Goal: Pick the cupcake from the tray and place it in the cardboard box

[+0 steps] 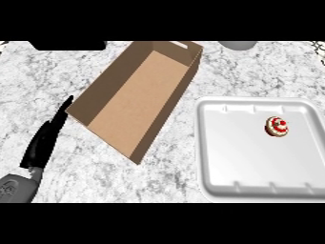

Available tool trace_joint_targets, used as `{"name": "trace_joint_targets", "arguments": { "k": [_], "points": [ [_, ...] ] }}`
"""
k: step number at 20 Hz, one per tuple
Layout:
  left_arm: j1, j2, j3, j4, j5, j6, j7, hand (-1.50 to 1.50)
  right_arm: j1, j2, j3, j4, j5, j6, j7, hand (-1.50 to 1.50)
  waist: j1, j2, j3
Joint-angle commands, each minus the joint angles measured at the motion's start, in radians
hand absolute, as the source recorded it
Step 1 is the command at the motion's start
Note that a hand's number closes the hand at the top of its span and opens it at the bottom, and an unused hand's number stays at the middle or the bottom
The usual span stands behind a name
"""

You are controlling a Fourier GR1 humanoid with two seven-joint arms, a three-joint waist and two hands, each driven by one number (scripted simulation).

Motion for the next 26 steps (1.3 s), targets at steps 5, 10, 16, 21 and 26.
{"name": "trace_joint_targets", "arguments": {
  "k": [5,10,16,21,26],
  "points": [
    [-0.021,-0.05,0.001,-0.022,-0.051,0.016,0.049,0.0,0.057,0.021,0.075,-0.274,0.256,-0.059,0.416,-1.5,0.01,0.0,0.0],
    [-0.055,-0.065,0.048,0.054,-0.066,-0.04,0.027,0.0,-0.028,0.036,0.121,-0.286,0.387,0.008,0.582,-1.5,0.007,0.001,0.001],
    [-0.015,-0.088,0.074,0.034,-0.113,-0.054,0.016,0.0,-0.135,0.052,0.123,-0.2,0.445,0.088,0.669,-1.5,0.008,0.0,0.001],
    [-0.057,-0.082,0.141,0.038,-0.11,-0.121,0.04,0.0,-0.24,0.101,0.173,-0.133,0.495,0.11,0.669,-1.5,0.008,0.0,0.001],
    [0.055,-0.125,0.133,0.034,-0.163,-0.108,-0.05,0.0,-0.36,0.111,0.127,-0.029,0.553,0.057,0.664,-1.5,0.011,0.0,0.001]
  ]
}}
